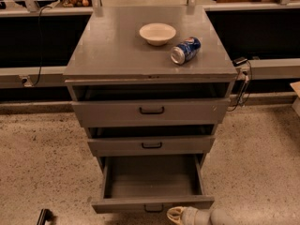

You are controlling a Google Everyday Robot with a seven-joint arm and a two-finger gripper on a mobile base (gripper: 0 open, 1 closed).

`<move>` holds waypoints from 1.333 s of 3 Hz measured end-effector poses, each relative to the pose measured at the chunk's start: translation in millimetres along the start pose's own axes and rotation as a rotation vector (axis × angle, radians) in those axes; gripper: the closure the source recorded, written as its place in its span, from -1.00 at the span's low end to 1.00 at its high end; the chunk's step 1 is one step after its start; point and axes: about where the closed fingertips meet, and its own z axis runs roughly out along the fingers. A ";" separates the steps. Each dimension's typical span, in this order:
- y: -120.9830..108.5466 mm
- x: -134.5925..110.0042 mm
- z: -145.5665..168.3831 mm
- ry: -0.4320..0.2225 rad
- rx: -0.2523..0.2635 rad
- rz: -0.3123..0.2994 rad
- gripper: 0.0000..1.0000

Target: Close bottom drawer

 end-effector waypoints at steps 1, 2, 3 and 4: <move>-18.0 3.0 0.3 0.013 0.078 -0.021 1.00; -41.1 0.8 1.4 0.023 0.142 -0.035 1.00; -64.1 -5.8 3.9 0.004 0.177 -0.040 1.00; -97.7 -18.5 6.6 -0.039 0.202 -0.039 1.00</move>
Offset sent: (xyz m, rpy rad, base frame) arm 0.0672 -0.0281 0.0073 -0.0863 -0.1452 -0.1673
